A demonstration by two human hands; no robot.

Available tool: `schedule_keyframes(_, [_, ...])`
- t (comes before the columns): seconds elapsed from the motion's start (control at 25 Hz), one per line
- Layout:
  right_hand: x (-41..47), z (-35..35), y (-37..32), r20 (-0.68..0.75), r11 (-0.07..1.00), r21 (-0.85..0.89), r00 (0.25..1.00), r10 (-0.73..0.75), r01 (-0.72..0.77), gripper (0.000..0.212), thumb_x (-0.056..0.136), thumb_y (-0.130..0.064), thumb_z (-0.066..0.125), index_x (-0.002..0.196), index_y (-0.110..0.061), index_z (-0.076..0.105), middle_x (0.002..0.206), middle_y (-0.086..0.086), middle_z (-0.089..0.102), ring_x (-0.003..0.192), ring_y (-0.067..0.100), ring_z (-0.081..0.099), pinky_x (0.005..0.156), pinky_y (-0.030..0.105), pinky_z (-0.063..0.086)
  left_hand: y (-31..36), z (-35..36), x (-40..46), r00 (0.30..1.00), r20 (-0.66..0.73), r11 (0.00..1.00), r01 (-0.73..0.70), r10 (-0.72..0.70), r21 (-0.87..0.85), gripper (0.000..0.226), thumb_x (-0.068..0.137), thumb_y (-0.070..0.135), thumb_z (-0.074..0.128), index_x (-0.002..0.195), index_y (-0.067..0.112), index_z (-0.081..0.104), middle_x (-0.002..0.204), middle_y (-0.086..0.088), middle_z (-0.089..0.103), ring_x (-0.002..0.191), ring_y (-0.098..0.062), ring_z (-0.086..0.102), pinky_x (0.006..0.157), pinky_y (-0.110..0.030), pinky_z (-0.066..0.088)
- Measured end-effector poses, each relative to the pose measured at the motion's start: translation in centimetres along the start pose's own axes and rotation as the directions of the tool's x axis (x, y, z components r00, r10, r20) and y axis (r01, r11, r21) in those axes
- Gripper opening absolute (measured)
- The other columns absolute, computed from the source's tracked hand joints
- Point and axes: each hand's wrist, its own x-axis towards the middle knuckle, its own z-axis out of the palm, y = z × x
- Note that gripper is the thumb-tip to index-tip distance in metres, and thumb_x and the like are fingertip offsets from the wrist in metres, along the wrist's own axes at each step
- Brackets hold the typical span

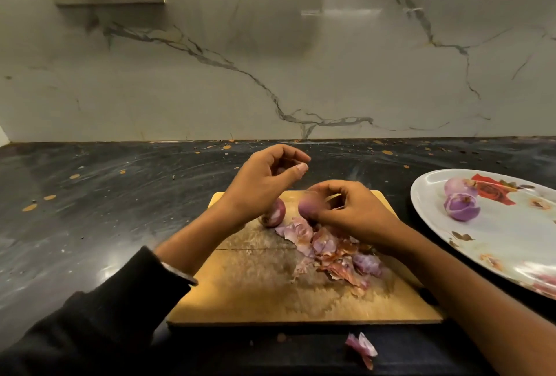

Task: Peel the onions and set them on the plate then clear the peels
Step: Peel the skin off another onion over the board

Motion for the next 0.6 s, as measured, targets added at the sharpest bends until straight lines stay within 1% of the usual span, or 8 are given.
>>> schedule_keyframes(0.08, [-0.2,-0.1,0.4,0.023,1.000,-0.010,0.999,-0.029,0.029,0.040,0.082,-0.027,0.080,0.119,-0.029,0.066,0.112,-0.010,0.067,0.099,0.006,0.065,0.075,0.017,0.055,-0.6,-0.5,-0.4,0.995,0.094,0.986,-0.001,-0.015,0.165,0.020,0.094,0.024,0.064,0.114,0.024,0.065,0.103,0.008,0.069,0.096,-0.003,0.065,0.086,-0.025,0.055])
schedule_keyframes(0.16, [-0.4,-0.3,0.1,0.026,0.998,-0.022,0.998,-0.065,0.066,0.038,0.080,-0.026,0.081,0.114,-0.029,0.067,0.106,-0.011,0.069,0.096,0.006,0.067,0.076,0.017,0.057,-1.4,-0.3,-0.7,0.985,0.165,0.969,0.011,-0.053,0.247,0.024,0.093,0.028,0.065,0.117,0.029,0.062,0.106,0.013,0.067,0.097,0.000,0.064,0.082,-0.025,0.056])
schedule_keyframes(0.24, [-0.4,-0.7,-0.2,0.024,0.995,0.032,0.995,-0.094,0.093,0.037,0.078,-0.028,0.083,0.111,-0.030,0.068,0.101,-0.010,0.071,0.092,0.005,0.068,0.078,0.019,0.058,-1.9,0.2,-0.9,0.982,0.175,0.973,0.026,-0.068,0.230,0.031,0.092,0.030,0.067,0.122,0.030,0.058,0.108,0.013,0.066,0.100,-0.002,0.063,0.084,-0.031,0.058])
schedule_keyframes(0.32, [-0.5,-1.2,-0.2,0.017,0.987,0.115,0.994,-0.112,0.109,0.039,0.074,-0.030,0.086,0.110,-0.029,0.069,0.100,-0.007,0.073,0.092,0.008,0.070,0.080,0.022,0.059,-2.2,0.4,-0.7,0.985,0.168,0.978,0.012,-0.048,0.209,0.034,0.090,0.030,0.069,0.122,0.031,0.058,0.108,0.013,0.067,0.103,-0.001,0.064,0.088,-0.034,0.058])
schedule_keyframes(0.4, [-0.5,-1.5,-0.1,0.027,0.974,0.203,0.994,-0.108,0.100,0.043,0.070,-0.032,0.084,0.111,-0.027,0.071,0.101,-0.005,0.074,0.092,0.010,0.071,0.079,0.024,0.060,-2.3,0.3,-0.8,0.985,0.169,0.979,0.004,-0.040,0.205,0.033,0.087,0.029,0.072,0.118,0.032,0.060,0.107,0.014,0.068,0.104,0.000,0.064,0.088,-0.032,0.058])
schedule_keyframes(0.48, [-0.5,-1.3,0.0,0.021,0.957,0.281,0.996,-0.084,0.074,0.044,0.069,-0.033,0.080,0.112,-0.023,0.073,0.101,-0.002,0.075,0.092,0.013,0.072,0.079,0.026,0.060,-2.5,0.0,-1.1,0.985,0.167,0.979,0.011,-0.046,0.204,0.038,0.083,0.026,0.076,0.117,0.033,0.060,0.105,0.014,0.070,0.102,0.001,0.065,0.087,-0.027,0.058])
schedule_keyframes(0.56, [-0.5,-1.0,0.2,0.008,0.944,0.327,0.998,-0.058,0.052,0.038,0.074,-0.027,0.078,0.111,-0.020,0.075,0.100,0.001,0.076,0.092,0.017,0.074,0.080,0.027,0.061,-2.7,0.0,-1.2,0.986,0.162,0.981,0.003,-0.036,0.195,0.043,0.080,0.022,0.080,0.117,0.031,0.061,0.104,0.015,0.071,0.101,0.002,0.066,0.086,-0.022,0.056])
schedule_keyframes(0.6, [-0.4,-0.9,0.2,-0.003,0.939,0.341,0.999,-0.048,0.046,0.032,0.078,-0.023,0.076,0.110,-0.019,0.076,0.100,0.001,0.077,0.093,0.017,0.074,0.081,0.028,0.061,-2.8,0.0,-1.3,0.986,0.164,0.982,-0.005,-0.027,0.191,0.043,0.079,0.021,0.080,0.118,0.029,0.062,0.105,0.015,0.071,0.101,0.002,0.065,0.087,-0.023,0.055])
